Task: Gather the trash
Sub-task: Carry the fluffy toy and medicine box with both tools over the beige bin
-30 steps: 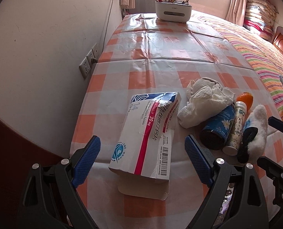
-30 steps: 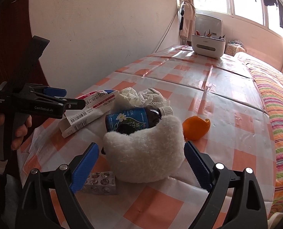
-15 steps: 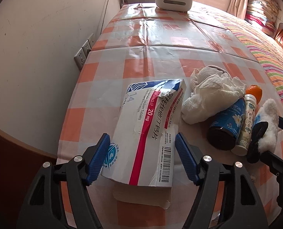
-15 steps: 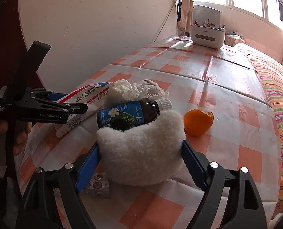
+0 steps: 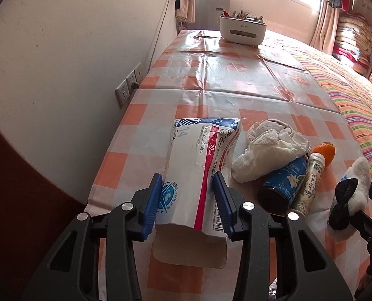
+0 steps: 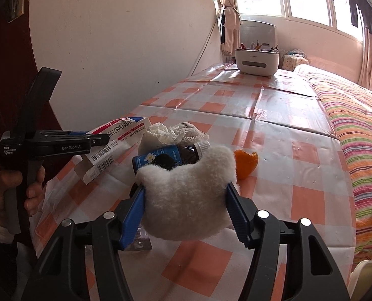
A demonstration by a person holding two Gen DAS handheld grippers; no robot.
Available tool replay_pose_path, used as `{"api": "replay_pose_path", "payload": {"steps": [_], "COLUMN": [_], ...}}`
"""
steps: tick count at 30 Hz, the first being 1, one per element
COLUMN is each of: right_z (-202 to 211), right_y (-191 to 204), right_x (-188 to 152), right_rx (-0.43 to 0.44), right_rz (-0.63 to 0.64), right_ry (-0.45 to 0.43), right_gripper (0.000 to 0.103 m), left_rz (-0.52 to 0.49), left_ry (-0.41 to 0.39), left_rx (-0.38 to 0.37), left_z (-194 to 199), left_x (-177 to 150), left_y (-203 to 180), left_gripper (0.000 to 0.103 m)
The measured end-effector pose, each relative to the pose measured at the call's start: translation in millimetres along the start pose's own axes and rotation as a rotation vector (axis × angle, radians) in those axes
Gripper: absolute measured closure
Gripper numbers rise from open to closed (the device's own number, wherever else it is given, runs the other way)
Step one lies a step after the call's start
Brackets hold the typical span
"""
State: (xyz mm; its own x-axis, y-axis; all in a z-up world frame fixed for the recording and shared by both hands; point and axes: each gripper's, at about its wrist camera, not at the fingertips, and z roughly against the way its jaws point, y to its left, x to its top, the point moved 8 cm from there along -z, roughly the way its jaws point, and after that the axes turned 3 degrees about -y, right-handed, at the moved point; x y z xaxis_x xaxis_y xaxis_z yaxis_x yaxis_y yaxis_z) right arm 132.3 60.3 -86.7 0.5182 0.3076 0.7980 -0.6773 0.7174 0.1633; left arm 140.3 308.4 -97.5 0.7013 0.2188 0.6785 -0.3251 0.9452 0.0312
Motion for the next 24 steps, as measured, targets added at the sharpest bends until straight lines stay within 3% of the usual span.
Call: {"api": "replay_pose_path", "payload": {"steps": [12,24], "right_z": [41,76], "right_y": [-26,-67], "right_x": [2,-9], "right_rx": [-0.043,-0.111], "right_rz": [-0.055,-0.120], "right_ry": [-0.077,-0.109], "right_gripper": [0.043,0.043], "left_rz": [-0.005,-0.073], "left_ry": [-0.112,-0.147], "left_rx": [-0.034,-0.117], "left_z": [42,61], "left_x": [7,6], "left_y": [-27,-76], "left_gripper": [0.062,0.062]}}
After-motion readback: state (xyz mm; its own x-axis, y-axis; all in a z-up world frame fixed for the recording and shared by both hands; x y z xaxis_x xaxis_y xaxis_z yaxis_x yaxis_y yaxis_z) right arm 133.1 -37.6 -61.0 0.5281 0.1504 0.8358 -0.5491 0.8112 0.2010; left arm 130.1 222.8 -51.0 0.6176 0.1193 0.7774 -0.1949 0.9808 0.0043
